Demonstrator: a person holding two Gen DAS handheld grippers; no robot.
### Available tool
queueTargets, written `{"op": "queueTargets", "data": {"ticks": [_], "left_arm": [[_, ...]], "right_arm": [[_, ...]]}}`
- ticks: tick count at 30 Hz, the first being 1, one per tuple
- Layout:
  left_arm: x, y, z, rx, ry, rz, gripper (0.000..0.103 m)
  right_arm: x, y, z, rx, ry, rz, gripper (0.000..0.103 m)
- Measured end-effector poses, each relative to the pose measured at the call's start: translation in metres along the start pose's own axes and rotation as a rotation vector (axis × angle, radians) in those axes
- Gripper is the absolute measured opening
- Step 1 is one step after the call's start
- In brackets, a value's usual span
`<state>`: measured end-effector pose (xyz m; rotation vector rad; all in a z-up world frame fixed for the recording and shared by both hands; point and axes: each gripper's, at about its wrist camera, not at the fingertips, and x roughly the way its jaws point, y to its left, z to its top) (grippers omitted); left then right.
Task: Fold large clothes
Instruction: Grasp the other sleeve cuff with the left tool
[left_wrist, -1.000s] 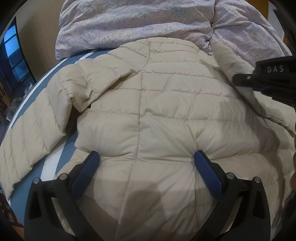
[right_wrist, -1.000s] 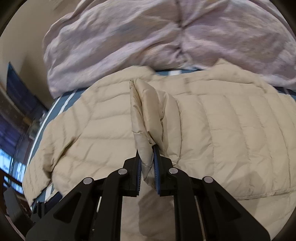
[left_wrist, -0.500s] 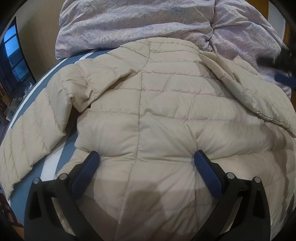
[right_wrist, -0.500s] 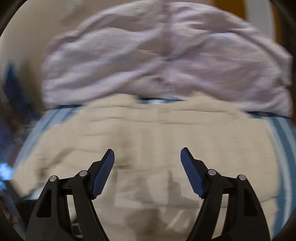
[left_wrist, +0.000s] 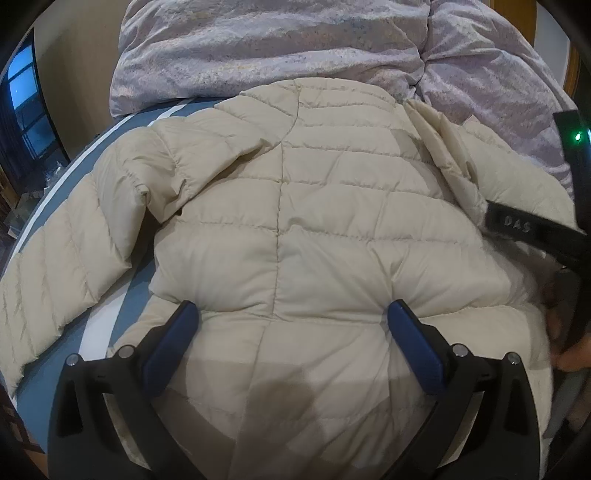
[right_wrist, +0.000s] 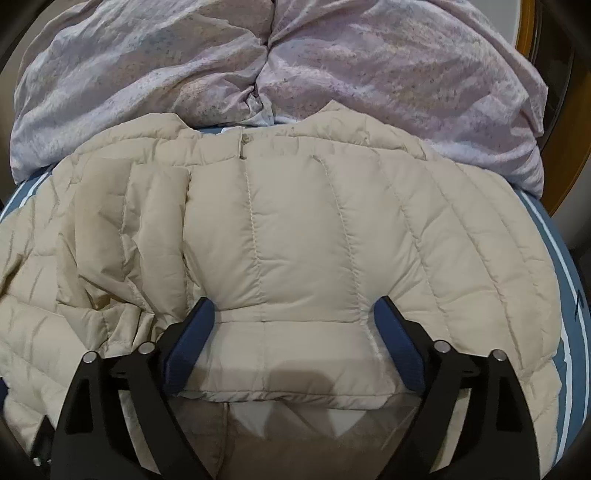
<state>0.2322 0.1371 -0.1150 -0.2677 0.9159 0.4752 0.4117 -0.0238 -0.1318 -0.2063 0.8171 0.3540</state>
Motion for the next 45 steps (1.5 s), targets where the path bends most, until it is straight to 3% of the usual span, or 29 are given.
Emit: {"op": "queueTargets", "data": {"ticks": [6,14,25,27,31,35,39,45], "left_arm": [[-0.017,0.01,-0.003,0.02,-0.018,0.013,0.101],[-0.07,0.078,-0.013,-0.011,-0.084,0.152,0.101],[-0.095,0.229,-0.039,-0.275,-0.029,0.343,0.101],[-0.094,0.249,-0.047,-0.337,-0.014,0.34,0.101],[-0.085,0.28,-0.066,-0.462,0.04,0.256,0.081],[-0.074,0.288,-0.071,-0.52,0.053,0.208,0.075],[-0.072,0.286,-0.071,-0.538,0.034,0.219,0.067],[-0.067,0.284,-0.063,-0.549,0.025,0.28,0.039]], "right_arm": [[0.006,-0.009,0.0,0.038,0.021,0.045,0.098],[0.01,-0.007,-0.001,0.029,0.033,0.065,0.102],[0.009,-0.007,-0.001,0.028,0.032,0.071,0.102],[0.01,-0.006,-0.001,0.029,0.031,0.075,0.102],[0.01,-0.007,-0.001,0.029,0.031,0.076,0.102],[0.01,-0.007,-0.001,0.032,0.029,0.082,0.102],[0.01,-0.007,-0.001,0.033,0.029,0.082,0.102],[0.009,-0.008,-0.002,0.034,0.028,0.084,0.102]]}}
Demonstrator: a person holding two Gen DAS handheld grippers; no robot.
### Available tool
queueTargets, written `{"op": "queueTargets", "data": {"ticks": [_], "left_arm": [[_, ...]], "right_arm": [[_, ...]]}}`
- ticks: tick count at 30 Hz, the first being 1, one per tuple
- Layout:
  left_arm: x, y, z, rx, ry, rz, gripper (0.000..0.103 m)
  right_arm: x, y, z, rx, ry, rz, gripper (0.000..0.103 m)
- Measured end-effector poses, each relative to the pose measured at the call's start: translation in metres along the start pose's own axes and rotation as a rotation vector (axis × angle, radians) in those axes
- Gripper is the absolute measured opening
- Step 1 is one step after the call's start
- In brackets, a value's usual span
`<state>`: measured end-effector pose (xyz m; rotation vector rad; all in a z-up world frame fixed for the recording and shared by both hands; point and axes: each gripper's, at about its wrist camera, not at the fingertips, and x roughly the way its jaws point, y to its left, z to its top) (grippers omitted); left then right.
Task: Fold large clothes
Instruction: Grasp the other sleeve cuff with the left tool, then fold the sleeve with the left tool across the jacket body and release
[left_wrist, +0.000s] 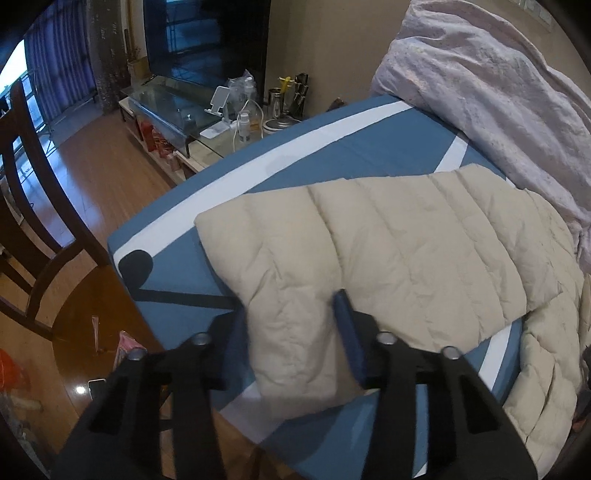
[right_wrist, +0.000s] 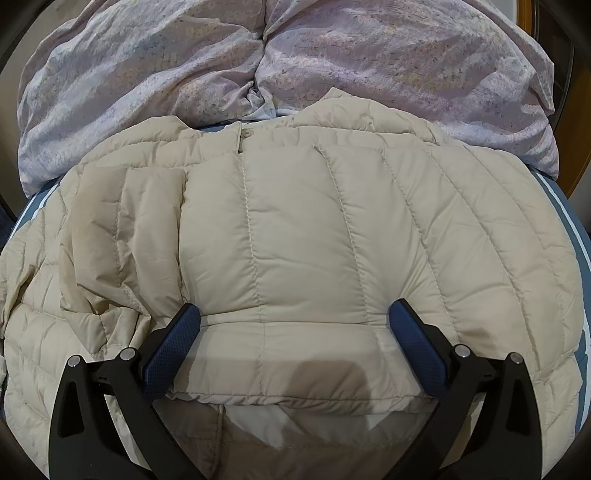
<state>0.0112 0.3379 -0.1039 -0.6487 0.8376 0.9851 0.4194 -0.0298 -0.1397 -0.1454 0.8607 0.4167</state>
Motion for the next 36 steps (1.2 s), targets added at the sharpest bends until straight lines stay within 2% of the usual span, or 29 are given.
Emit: {"op": "queueTargets", "data": {"ticks": [5,8,15,22,27,36], "left_arm": [[0.003,-0.01,0.005,0.008,0.008,-0.003,0.012],[0.002,-0.02,0.011,0.037,0.011,0.005,0.007],[-0.027,-0.066,0.035,0.109,-0.054,-0.06,0.006],[-0.075,-0.151,0.049,0.216,-0.122,-0.26,0.006],[-0.092,-0.221,0.039,0.305,-0.116,-0.412,0.006],[-0.097,-0.325,-0.007,0.446,-0.05,-0.553,0.006]], "right_arm": [[-0.001,0.0,0.0,0.001,-0.001,0.003,0.102],[-0.001,0.001,0.0,0.004,-0.002,0.006,0.102],[-0.002,0.0,0.0,0.008,-0.004,0.013,0.102],[-0.003,-0.002,0.0,0.022,-0.012,0.035,0.102],[-0.004,-0.005,0.0,0.044,-0.026,0.059,0.102],[-0.024,-0.013,0.004,0.038,-0.035,0.068,0.102]]}}
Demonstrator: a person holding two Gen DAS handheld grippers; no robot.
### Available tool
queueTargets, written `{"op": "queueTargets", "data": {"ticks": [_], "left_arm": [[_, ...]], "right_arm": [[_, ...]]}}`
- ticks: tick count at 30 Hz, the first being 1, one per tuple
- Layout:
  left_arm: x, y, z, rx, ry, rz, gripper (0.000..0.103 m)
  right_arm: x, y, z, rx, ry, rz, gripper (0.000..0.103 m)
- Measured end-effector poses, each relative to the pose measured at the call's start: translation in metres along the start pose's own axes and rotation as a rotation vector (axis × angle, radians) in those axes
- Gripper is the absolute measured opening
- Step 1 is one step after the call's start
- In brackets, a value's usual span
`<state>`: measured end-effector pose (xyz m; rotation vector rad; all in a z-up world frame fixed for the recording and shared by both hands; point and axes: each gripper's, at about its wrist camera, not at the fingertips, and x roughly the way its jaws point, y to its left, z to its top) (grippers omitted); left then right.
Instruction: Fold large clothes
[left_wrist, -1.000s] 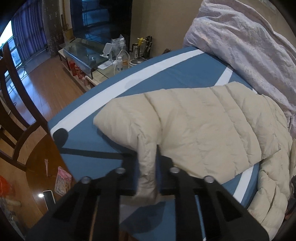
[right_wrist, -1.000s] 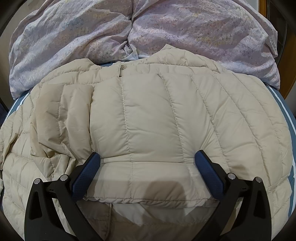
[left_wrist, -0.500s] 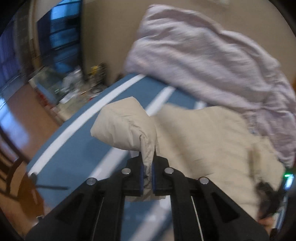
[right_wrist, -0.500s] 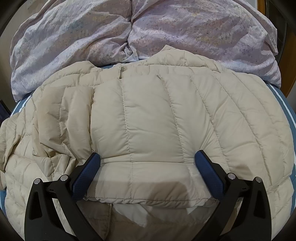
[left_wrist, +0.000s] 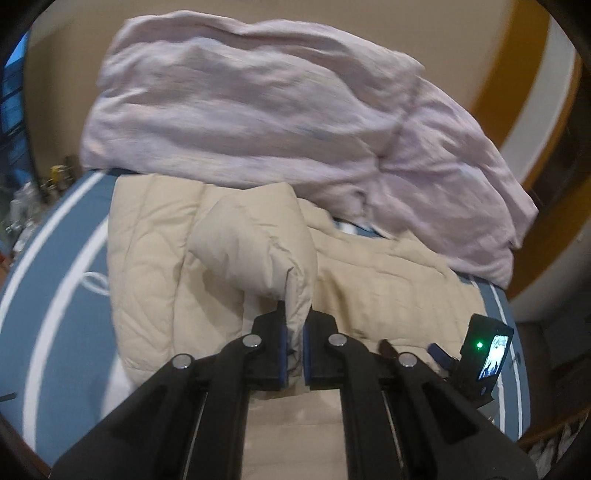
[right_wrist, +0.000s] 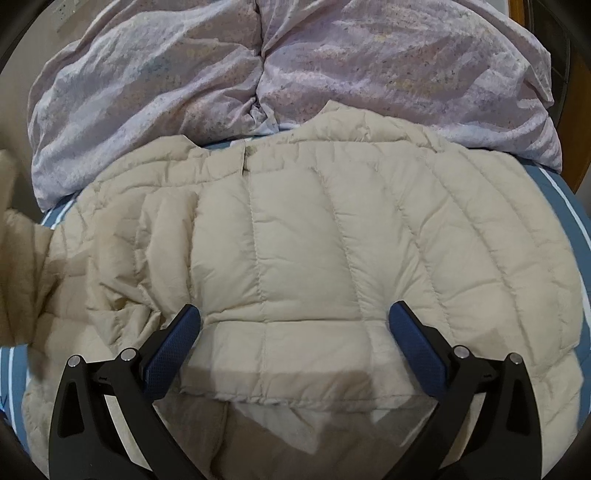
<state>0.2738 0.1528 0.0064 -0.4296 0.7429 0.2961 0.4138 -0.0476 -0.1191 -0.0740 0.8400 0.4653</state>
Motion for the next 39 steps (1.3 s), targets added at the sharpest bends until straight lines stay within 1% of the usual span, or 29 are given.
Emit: {"op": "queueTargets", "data": {"ticks": [4,7,13,17,19,21,22,23,24,25,26,29,32,35,39], "left_arm": [[0.014,-0.035,-0.004,0.051,0.021,-0.055,0.006],[0.024,-0.06,-0.01,0.087,0.035,-0.088,0.006],[0.054,-0.101,-0.029,0.141,0.105,-0.126,0.006],[0.076,-0.115,-0.041,0.153,0.167,-0.141,0.008],[0.083,-0.118,-0.045,0.145,0.196,-0.154,0.013],[0.085,-0.117,-0.047,0.149,0.206,-0.167,0.021],[0.084,-0.117,-0.046,0.153,0.203,-0.17,0.027],[0.082,-0.114,-0.045,0.155,0.198,-0.168,0.037],[0.078,-0.109,-0.044,0.15,0.189,-0.166,0.041],[0.075,-0.105,-0.042,0.145,0.181,-0.164,0.047],[0.072,-0.102,-0.041,0.142,0.173,-0.157,0.051],[0.064,-0.085,-0.038,0.137,0.153,-0.117,0.054],[0.061,-0.067,-0.037,0.131,0.145,-0.055,0.054],[0.062,-0.049,-0.039,0.129,0.142,0.012,0.054],[0.062,-0.03,-0.044,0.137,0.139,0.069,0.055]], "right_arm": [[-0.019,-0.016,0.0,-0.018,-0.035,-0.046,0.102],[-0.024,-0.034,-0.002,-0.006,-0.04,-0.084,0.102],[-0.029,-0.064,-0.006,0.035,-0.054,-0.11,0.102],[-0.033,-0.072,-0.009,0.048,-0.071,-0.105,0.102],[-0.035,-0.075,-0.01,0.049,-0.082,-0.099,0.101],[-0.038,-0.077,-0.012,0.051,-0.089,-0.088,0.096],[-0.039,-0.078,-0.012,0.054,-0.091,-0.084,0.094],[-0.04,-0.079,-0.012,0.057,-0.095,-0.079,0.093],[-0.041,-0.08,-0.012,0.062,-0.098,-0.072,0.093],[-0.042,-0.08,-0.012,0.067,-0.1,-0.064,0.09],[-0.044,-0.079,-0.012,0.073,-0.102,-0.05,0.087],[-0.05,-0.074,-0.01,0.074,-0.113,-0.007,0.081],[-0.058,-0.061,-0.01,0.048,-0.135,0.026,0.073],[-0.061,-0.044,-0.008,0.009,-0.15,0.05,0.068],[-0.057,-0.025,-0.006,-0.039,-0.148,0.058,0.064]]}}
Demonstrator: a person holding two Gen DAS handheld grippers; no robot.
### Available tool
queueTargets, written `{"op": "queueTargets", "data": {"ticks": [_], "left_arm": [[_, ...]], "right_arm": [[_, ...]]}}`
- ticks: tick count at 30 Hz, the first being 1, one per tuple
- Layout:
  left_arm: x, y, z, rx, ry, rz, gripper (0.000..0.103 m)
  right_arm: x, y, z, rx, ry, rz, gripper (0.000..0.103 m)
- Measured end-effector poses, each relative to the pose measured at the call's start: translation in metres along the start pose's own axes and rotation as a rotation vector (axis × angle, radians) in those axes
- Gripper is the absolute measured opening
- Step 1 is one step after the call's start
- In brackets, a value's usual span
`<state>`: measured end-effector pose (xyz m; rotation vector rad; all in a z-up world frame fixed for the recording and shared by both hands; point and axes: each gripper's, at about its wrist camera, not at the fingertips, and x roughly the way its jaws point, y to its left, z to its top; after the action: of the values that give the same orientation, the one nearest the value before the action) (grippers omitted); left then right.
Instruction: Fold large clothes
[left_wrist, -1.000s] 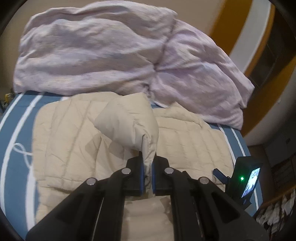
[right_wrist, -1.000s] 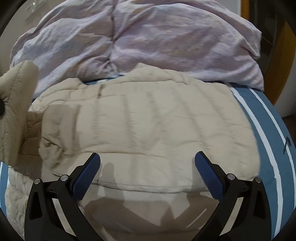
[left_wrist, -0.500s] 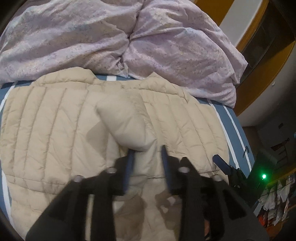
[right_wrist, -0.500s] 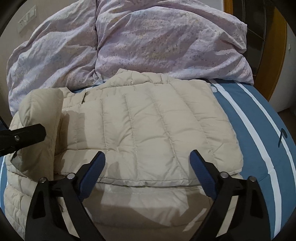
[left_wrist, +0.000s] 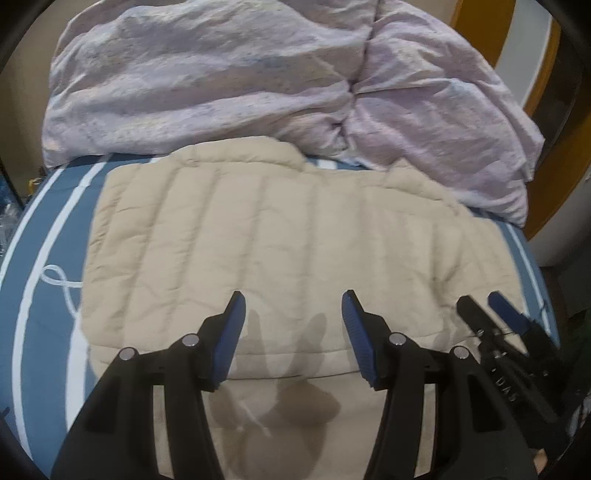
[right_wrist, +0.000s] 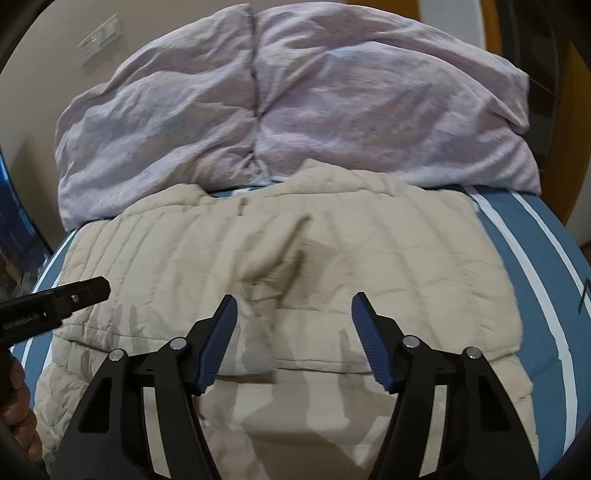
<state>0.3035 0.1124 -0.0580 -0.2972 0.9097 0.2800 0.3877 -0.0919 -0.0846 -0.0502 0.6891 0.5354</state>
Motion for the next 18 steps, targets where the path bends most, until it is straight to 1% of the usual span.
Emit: {"op": "queueTargets", "data": {"ticks": [3,4,6,8,11,12,13,14,16,18], "left_arm": [[0.002,0.009,-0.004,0.007,-0.003,0.032,0.057],[0.003,0.012,-0.006,0.008,-0.002,0.041,0.057],[0.003,0.018,-0.009,0.006,0.0,0.046,0.057],[0.001,0.023,-0.013,0.005,0.001,0.045,0.057],[-0.01,0.032,-0.022,0.019,-0.012,0.054,0.057],[-0.015,0.036,-0.025,0.022,-0.016,0.058,0.057],[-0.018,0.039,-0.028,0.024,-0.018,0.06,0.058],[-0.024,0.045,-0.032,0.024,-0.021,0.063,0.062],[-0.033,0.055,-0.041,0.02,-0.028,0.074,0.066],[-0.039,0.062,-0.047,0.016,-0.03,0.084,0.066]], "right_arm": [[0.017,0.007,-0.003,-0.031,0.043,-0.035,0.062],[0.027,0.007,-0.004,-0.04,0.072,-0.059,0.059],[0.042,0.004,-0.009,-0.037,0.124,-0.08,0.058],[0.046,0.002,-0.009,-0.032,0.133,-0.083,0.058],[0.039,0.002,-0.008,-0.033,0.125,-0.081,0.059],[0.035,0.001,-0.007,-0.032,0.12,-0.085,0.06],[0.031,-0.001,-0.006,-0.028,0.116,-0.09,0.066],[0.026,-0.003,-0.006,-0.018,0.109,-0.091,0.074],[0.017,-0.007,-0.006,-0.001,0.096,-0.094,0.081],[0.008,-0.01,-0.006,0.004,0.093,-0.097,0.082]]}}
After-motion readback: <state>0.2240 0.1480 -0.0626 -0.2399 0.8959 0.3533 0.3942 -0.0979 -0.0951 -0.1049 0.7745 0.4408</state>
